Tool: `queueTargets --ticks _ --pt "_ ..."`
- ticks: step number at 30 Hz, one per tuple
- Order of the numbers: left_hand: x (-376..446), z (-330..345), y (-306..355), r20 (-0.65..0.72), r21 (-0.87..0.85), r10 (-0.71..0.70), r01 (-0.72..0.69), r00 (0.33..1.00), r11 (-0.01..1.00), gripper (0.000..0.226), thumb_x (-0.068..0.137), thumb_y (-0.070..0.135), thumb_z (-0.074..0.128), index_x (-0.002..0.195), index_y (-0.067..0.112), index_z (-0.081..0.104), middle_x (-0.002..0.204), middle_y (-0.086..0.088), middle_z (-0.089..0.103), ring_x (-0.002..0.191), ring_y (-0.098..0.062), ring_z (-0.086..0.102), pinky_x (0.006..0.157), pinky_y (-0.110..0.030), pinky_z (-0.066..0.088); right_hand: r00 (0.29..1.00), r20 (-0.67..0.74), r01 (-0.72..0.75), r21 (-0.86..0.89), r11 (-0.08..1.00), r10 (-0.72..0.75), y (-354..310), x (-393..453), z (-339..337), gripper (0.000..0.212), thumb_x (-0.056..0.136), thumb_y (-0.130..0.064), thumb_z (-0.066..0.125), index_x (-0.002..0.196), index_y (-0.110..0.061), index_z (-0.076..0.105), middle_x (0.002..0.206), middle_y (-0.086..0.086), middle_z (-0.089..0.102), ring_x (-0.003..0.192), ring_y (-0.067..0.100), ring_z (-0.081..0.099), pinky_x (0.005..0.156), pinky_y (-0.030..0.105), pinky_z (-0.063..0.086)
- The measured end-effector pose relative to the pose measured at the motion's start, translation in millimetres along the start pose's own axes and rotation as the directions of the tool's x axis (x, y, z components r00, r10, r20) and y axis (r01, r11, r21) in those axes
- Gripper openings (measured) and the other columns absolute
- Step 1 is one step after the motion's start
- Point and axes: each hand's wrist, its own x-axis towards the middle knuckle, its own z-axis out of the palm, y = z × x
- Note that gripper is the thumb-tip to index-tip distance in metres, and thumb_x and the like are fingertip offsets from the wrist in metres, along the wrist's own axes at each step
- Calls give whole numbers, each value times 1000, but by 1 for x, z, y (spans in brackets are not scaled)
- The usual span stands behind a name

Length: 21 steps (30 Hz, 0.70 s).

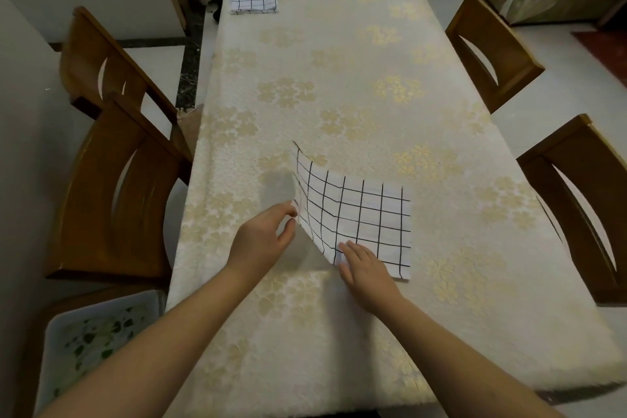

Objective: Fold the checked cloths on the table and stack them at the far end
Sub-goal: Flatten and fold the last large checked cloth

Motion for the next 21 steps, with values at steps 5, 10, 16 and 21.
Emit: queueTargets --ticks 5,10,16,21 --pt "3 9 10 17 -20 273 -272 962 962 13 91 22 55 102 20 62 98 6 73 79 -11 69 62 -31 57 987 -74 -109 363 925 145 -6 -1 -13 45 105 -31 33 146 -15 41 149 2 45 137 16 39 113 30 27" --pt "4 37 25 86 10 469 -471 879 882 19 89 24 54 107 20 62 115 2 72 91 -16 72 65 -31 60 907 -64 -200 804 559 417 -1 0 -44 32 105 -31 31 120 -26 58 124 0 64 115 17 58 99 35 44" --pt "3 80 43 211 43 628 -649 749 759 16 87 19 67 102 21 64 120 1 69 92 -18 70 54 -30 56 877 139 -233 960 153 461 22 25 -98 47 100 -53 37 125 -20 58 115 3 67 106 22 64 92 41 52" --pt "4 114 52 342 -23 605 -637 719 771 32 90 22 54 122 23 55 137 0 59 103 -20 66 57 -31 56 846 36 -274 885 377 531 49 44 -106 44 91 -37 64 128 -12 59 116 9 64 98 24 65 65 31 55"
